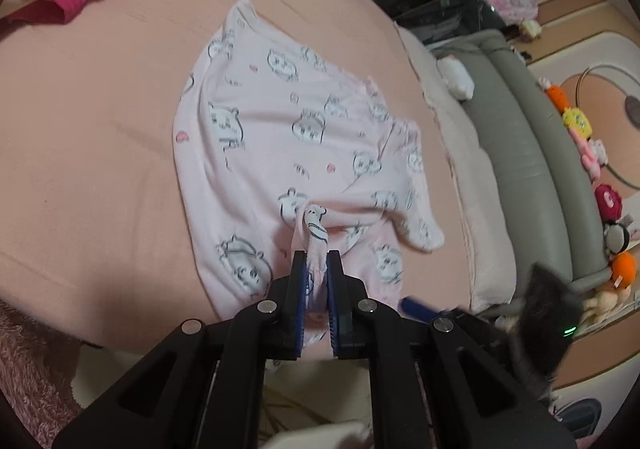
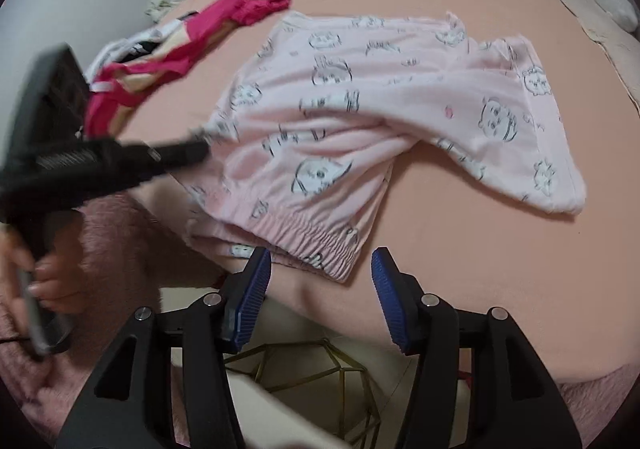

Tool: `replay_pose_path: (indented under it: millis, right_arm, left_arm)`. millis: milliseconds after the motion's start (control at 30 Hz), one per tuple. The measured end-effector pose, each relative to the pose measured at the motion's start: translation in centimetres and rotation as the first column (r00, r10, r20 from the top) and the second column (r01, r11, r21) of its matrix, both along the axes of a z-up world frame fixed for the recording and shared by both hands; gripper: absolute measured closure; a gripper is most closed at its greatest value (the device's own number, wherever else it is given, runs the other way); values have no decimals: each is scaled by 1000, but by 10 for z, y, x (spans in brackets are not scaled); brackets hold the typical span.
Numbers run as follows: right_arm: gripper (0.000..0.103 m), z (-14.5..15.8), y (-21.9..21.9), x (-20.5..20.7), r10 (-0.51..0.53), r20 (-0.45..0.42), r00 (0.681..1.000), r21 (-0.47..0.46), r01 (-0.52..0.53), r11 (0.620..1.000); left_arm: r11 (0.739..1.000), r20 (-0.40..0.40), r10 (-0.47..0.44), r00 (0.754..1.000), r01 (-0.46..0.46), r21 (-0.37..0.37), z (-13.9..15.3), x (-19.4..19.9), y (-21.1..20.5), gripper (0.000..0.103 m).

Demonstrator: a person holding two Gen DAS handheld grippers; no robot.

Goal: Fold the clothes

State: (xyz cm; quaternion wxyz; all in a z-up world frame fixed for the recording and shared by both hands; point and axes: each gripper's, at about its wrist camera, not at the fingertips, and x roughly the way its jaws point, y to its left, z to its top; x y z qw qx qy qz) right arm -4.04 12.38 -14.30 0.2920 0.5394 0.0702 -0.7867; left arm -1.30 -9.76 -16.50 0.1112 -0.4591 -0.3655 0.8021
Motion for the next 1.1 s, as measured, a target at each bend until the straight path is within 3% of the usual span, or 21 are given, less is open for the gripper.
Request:
replay_pose_path:
  millis: [233, 467, 533, 700, 833, 933, 1033, 1100]
  right_arm:
    - [50, -10, 13, -5, -178, -30, 984, 72, 179, 981]
    - [50, -15, 46, 2, -294, 6, 956, 133, 291, 947]
    - [50, -15, 57, 0, -308, 31, 951, 110, 303, 947]
    - [50, 22, 52, -4, -231, -1, 973, -53, 230, 972]
    - [50, 17, 23, -15, -148, -35, 988, 8, 148, 989]
    - [50, -6, 18, -22, -143, 7, 990, 64, 142, 988]
    - [50, -12, 26, -20, -166, 20, 986, 39, 165, 986]
    - [49, -12, 30, -20, -172, 14, 985, 51, 171, 984]
  left_arm:
    - [995, 11, 83, 996, -82, -63, -2, 14, -8, 94]
    - [987, 99, -8, 995, 24, -157, -15, 23, 12, 94]
    - [990, 141, -14, 990, 34, -138, -27, 20, 9, 94]
    - [987, 138, -4, 990, 26, -156, -24, 21, 7, 91]
    - [977, 69, 24, 997, -8, -215, -4, 26, 7, 87]
    - [960, 22, 19, 1000, -12, -279, 7, 27, 12, 71]
    - [947, 56, -25, 998, 41, -317, -1, 21, 24, 70]
    - [925, 116, -45, 992, 85, -371, -12, 16, 32, 71]
